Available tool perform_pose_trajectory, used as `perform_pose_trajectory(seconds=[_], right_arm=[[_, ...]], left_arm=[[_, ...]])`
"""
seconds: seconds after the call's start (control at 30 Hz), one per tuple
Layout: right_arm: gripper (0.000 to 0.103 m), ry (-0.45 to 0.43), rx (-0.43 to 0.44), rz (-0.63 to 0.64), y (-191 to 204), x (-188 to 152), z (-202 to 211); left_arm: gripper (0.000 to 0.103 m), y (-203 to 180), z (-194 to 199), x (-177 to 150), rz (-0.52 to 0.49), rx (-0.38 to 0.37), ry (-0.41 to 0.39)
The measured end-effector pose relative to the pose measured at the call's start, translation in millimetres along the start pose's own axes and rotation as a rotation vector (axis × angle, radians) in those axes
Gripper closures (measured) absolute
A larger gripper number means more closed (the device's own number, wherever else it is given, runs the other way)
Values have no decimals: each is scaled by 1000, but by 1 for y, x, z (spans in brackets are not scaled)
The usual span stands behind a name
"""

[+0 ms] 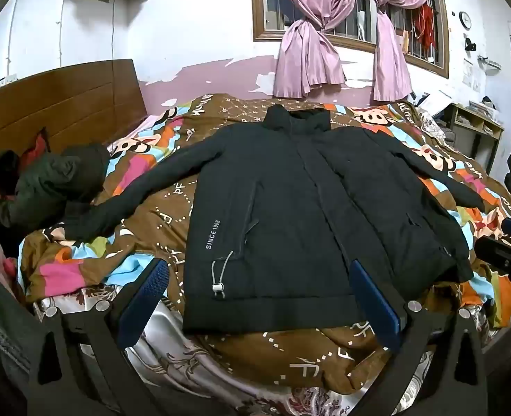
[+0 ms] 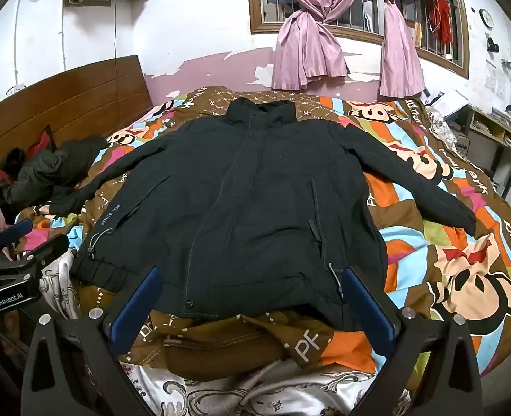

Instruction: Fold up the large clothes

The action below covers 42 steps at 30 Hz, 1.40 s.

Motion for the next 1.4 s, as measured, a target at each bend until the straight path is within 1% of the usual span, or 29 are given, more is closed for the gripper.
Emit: perform_pose_trajectory(seconds=[1.4], right_arm=[[0,-2,6,-5,0,-1,0]], left_arm=[[1,0,0,1,-5,4,-12]])
Point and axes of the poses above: each gripper's, at about its wrist camera, not at the fingertips, and z roughly against the way its jaws point, y to its left, x to its top, the point moved 10 cm from there along -z, roughly the way its jaws point
